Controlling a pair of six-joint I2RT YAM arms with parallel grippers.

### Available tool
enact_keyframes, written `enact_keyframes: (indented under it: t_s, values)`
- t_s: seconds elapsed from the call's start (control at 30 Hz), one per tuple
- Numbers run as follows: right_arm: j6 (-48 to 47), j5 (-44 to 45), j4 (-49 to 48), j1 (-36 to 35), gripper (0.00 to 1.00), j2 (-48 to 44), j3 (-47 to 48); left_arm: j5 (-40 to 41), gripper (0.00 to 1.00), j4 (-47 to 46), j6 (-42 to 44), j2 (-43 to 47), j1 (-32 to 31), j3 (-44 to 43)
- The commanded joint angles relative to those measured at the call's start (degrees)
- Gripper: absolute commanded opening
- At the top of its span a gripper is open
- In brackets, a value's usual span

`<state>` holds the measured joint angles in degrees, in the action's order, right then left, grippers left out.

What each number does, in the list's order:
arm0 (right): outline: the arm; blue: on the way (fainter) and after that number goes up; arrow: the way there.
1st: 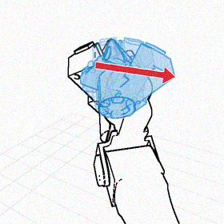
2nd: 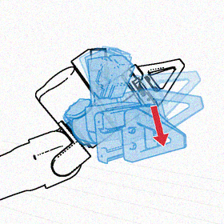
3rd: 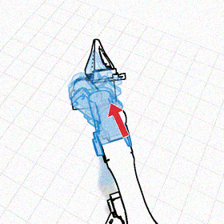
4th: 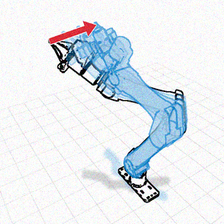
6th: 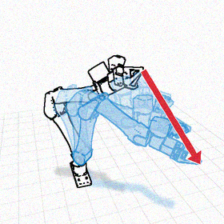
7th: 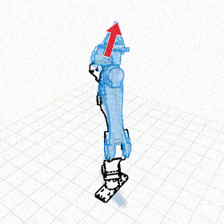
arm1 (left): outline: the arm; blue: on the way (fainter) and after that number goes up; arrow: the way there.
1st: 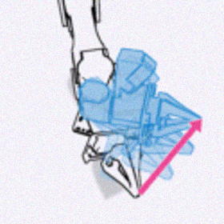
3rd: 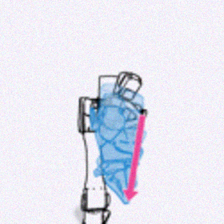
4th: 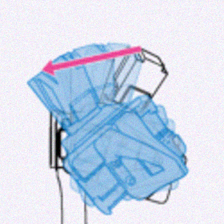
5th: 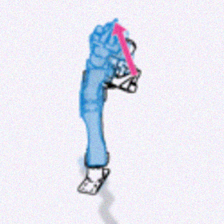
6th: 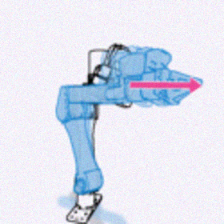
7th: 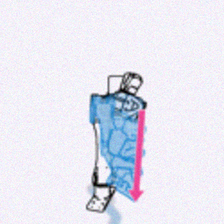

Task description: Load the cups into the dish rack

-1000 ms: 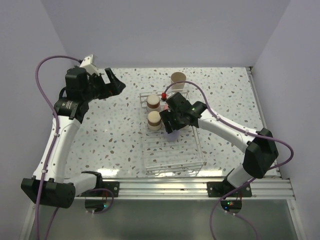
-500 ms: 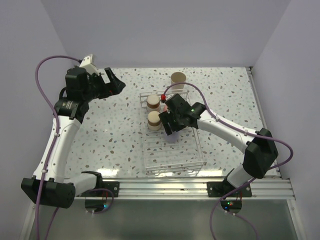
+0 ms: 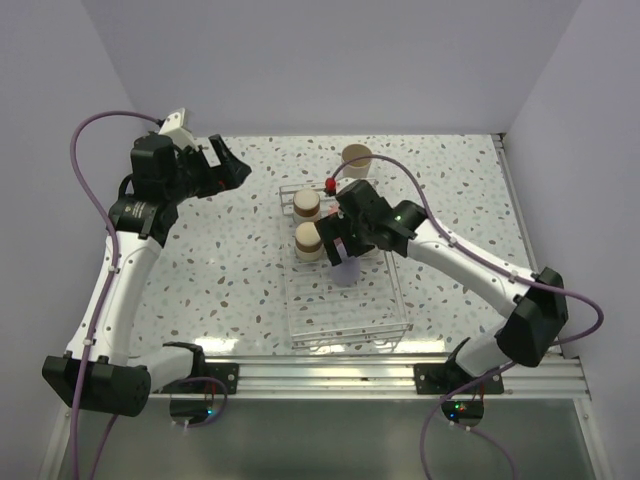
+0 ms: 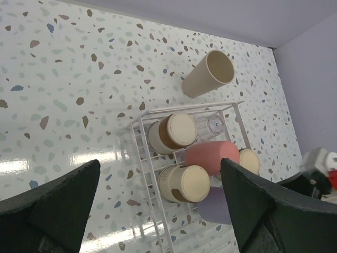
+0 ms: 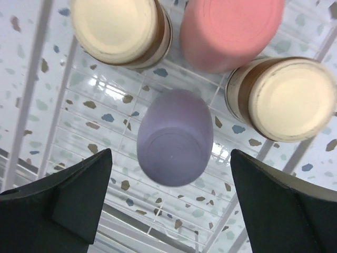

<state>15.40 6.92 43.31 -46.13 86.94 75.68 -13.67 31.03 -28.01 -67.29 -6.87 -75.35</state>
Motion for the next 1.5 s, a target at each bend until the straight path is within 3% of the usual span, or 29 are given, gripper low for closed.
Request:
enact_keyframes:
  t_s: [0.0, 0.23, 0.37, 0.5, 0.7, 1.0, 1.2, 1.47]
  values:
    - [0.16, 3.1, 1.07, -0.19, 0.98, -5.63, 6.66, -0.65, 0.99, -2.63, -1.17, 0.4, -0.16, -1.47]
    - [0.24, 5.48, 6.08, 3.05, 0.98, -4.67, 15.02, -2.94, 0.97, -5.89, -2.93, -4.24, -1.65, -2.86]
    - [5.15, -1.8, 5.65, 9.55, 0.98, -6.86, 13.27, -2.15, 0.96, -6.59, -3.45, -9.34, -3.84, -6.9]
    - [7.19, -1.3, 6.61, 11.85, 0.98, -10.81, 10.55, -1.01, 0.94, -6.33, -3.98, -16.46, -6.48, -12.96]
    - [11.14, 2.39, 8.81, 11.94, 0.98, -17.57, 6.68, 0.48, 0.93, -4.22, -1.62, -32.87, -11.84, -29.29]
    - [17.12, 5.38, 15.13, 12.03, 0.98, -27.87, 1.05, 0.93, 0.93, -0.18, -1.08, -54.07, -13.25, -52.32]
    - [18.0, 8.37, 20.49, 11.94, 0.98, -31.38, 0.78, -1.27, 0.92, -6.76, -3.72, -62.43, -14.31, -54.29]
    - [15.02, 13.38, 25.59, 11.94, 0.98, -32.0, 3.42, -5.93, 0.89, -16.08, -6.53, -66.92, -15.54, -53.49]
